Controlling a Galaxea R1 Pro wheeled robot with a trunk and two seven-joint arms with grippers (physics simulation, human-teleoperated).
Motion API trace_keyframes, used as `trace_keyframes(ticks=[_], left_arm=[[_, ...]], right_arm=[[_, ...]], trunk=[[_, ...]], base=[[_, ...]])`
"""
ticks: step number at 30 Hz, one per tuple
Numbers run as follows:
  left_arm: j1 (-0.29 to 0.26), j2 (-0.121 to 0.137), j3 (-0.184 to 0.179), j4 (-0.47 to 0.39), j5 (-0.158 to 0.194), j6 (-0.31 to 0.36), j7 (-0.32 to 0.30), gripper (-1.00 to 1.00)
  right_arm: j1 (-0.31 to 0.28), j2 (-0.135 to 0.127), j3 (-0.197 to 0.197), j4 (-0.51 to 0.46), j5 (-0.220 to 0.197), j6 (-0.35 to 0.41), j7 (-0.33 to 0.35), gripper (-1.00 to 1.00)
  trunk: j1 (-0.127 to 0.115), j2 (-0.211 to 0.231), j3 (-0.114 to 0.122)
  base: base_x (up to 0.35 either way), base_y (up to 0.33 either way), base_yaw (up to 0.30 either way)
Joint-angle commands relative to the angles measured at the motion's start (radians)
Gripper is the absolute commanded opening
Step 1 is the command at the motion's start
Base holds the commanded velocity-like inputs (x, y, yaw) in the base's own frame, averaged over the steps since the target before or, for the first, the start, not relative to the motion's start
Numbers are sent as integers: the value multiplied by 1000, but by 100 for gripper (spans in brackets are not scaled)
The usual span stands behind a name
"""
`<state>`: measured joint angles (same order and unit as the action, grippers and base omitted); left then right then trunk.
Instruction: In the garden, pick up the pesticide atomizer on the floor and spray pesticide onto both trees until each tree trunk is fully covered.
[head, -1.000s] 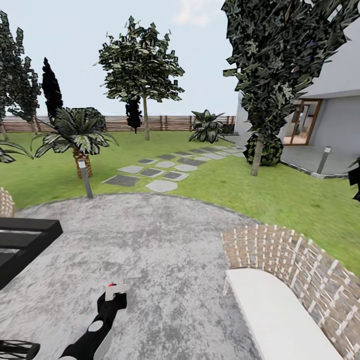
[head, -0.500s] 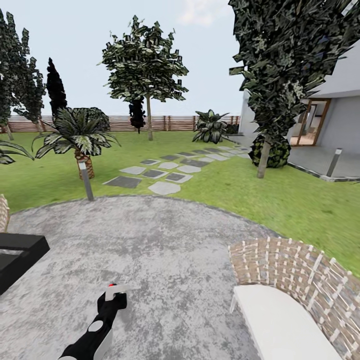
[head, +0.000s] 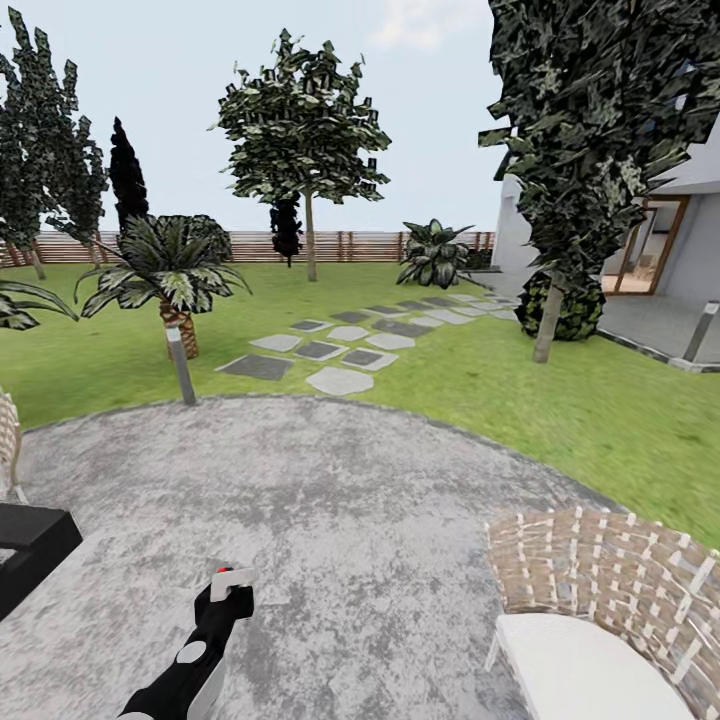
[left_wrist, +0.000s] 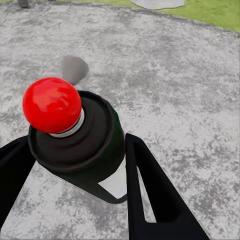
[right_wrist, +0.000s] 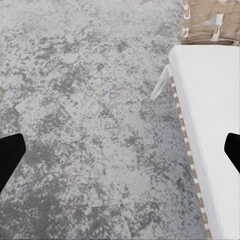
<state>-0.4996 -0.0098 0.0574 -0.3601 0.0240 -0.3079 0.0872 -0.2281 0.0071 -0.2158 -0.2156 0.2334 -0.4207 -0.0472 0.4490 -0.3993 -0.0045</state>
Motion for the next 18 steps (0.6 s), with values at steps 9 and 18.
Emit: trace_keyframes(ticks=[9, 18], left_arm=[[-1, 0, 4, 1, 2, -4, -1, -100], [-1, -1, 4, 1, 2, -4, -1, -100]], right_arm=[[0, 1, -5, 1, 11, -3, -5, 100], [0, 1, -5, 1, 11, -3, -5, 100]], trunk=[[1, -1, 0], [1, -1, 0]], base=[[350, 96, 92], [350, 101, 9]])
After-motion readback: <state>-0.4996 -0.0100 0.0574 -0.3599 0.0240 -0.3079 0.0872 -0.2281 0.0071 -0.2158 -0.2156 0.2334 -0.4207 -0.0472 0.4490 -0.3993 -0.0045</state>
